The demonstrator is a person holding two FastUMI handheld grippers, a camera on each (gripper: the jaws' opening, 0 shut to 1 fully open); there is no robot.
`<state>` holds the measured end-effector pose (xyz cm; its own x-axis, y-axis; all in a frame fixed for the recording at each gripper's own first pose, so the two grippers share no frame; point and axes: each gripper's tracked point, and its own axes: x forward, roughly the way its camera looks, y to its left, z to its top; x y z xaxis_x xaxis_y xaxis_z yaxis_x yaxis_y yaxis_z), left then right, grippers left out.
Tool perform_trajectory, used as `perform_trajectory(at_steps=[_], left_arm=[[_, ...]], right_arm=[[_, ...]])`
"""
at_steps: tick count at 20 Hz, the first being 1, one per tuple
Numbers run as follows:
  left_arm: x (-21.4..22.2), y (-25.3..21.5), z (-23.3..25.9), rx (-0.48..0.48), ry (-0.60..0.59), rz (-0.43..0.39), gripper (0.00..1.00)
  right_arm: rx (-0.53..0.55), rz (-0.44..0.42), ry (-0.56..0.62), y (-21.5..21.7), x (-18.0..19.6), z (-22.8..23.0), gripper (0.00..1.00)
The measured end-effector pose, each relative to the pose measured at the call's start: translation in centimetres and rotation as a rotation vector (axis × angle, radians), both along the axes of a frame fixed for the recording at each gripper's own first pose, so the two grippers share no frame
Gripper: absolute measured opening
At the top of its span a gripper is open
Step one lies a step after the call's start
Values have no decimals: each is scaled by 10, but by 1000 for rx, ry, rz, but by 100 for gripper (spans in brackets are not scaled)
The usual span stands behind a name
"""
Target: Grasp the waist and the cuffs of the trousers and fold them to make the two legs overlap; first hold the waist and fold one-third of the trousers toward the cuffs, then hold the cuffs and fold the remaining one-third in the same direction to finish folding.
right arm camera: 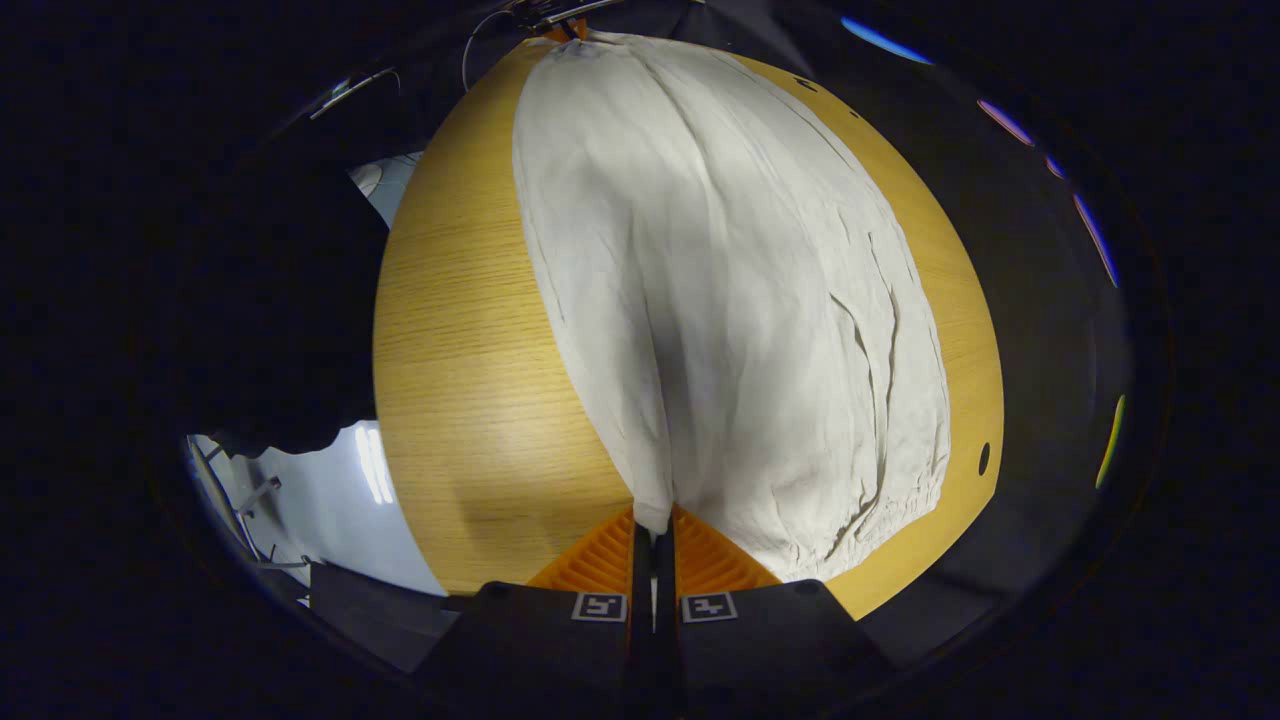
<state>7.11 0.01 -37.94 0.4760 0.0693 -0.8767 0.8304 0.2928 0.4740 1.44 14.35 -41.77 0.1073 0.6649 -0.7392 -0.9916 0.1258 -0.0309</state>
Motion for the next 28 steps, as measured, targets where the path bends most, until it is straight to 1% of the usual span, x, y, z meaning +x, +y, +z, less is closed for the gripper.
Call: perform_trajectory(at_steps=[3, 4, 6, 8, 10, 11, 12, 13, 14, 18, 20, 22, 24, 28], left_arm=[[-24, 4, 1, -22, 25, 30, 6], [-29, 3, 5, -32, 15, 42, 6], [-27, 3, 19, -65, -29, 79, 6], [-11, 1, 37, -97, -90, 111, 6], [9, -2, 52, -116, -140, 145, 6], [19, 0, 58, -123, -162, 168, 1], [28, -1, 63, -139, -172, 201, 1], [36, -3, 71, -160, -184, 230, 6], [46, -6, 80, -173, -199, 245, 6], [90, -16, 97, -196, -242, 251, 6], [114, -18, 101, -205, -256, 274, 5], [137, -21, 102, -202, -265, 291, 5], [164, -30, 100, -191, -272, 283, 5], [205, -45, 89, -186, -265, 282, 5]], right_arm=[[21, 4, 41, 0, 8, 12, 5], [30, -16, 42, -2, 14, 17, 5], [62, -87, 28, -7, 21, 32, 5], [86, -170, 5, -13, 38, 47, 5], [91, -222, -32, -17, 60, 59, 5], [98, -239, -45, -17, 68, 64, 5], [100, -261, -51, -18, 77, 68, 5], [104, -283, -53, -19, 85, 73, 5], [108, -307, -55, -19, 94, 76, 5], [118, -418, -51, -24, 137, 81, 5], [129, -468, -31, -23, 157, 79, 5], [138, -503, -2, -18, 176, 76, 5], [136, -530, 19, -12, 196, 68, 5], [127, -584, 107, 0, 224, 48, 5]])
